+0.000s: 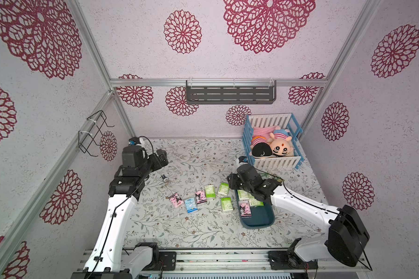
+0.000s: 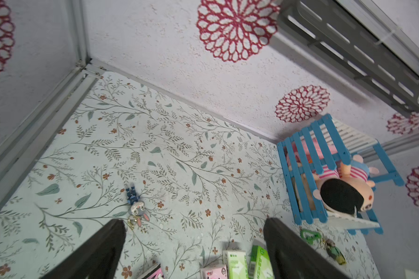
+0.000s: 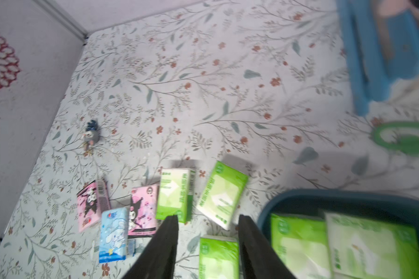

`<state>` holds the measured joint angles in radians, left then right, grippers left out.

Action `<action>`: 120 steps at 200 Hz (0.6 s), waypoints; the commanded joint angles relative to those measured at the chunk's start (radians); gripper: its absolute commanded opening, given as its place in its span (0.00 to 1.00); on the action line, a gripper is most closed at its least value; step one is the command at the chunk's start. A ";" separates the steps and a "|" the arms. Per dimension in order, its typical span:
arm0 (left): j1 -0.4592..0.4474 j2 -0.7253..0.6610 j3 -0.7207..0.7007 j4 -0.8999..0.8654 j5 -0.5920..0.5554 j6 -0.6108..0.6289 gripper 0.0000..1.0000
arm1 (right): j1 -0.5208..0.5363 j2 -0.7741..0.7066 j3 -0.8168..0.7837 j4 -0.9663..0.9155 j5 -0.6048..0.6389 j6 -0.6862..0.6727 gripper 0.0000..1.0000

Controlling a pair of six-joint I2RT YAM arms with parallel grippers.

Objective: Put the pocket tissues into the storage box
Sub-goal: Place the pocket tissues in the storage box, then pick up the pocket tissues from the center of the board.

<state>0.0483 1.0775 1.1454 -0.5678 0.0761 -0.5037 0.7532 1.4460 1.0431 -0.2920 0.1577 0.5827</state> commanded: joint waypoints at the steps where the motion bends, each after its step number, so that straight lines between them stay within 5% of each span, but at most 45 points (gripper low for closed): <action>1: 0.077 -0.025 -0.009 -0.057 0.012 0.000 0.97 | 0.085 0.113 0.092 0.078 -0.052 -0.064 0.53; 60: 0.219 -0.041 -0.036 -0.137 0.025 0.019 0.97 | 0.231 0.533 0.476 0.114 -0.208 -0.140 0.58; 120: 0.241 -0.064 -0.067 -0.123 0.088 0.038 0.97 | 0.272 0.878 0.877 -0.117 -0.227 -0.184 0.60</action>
<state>0.2802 1.0359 1.0996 -0.6941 0.1162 -0.4820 1.0199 2.2696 1.8091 -0.3031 -0.0605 0.4343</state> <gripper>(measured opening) 0.971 0.606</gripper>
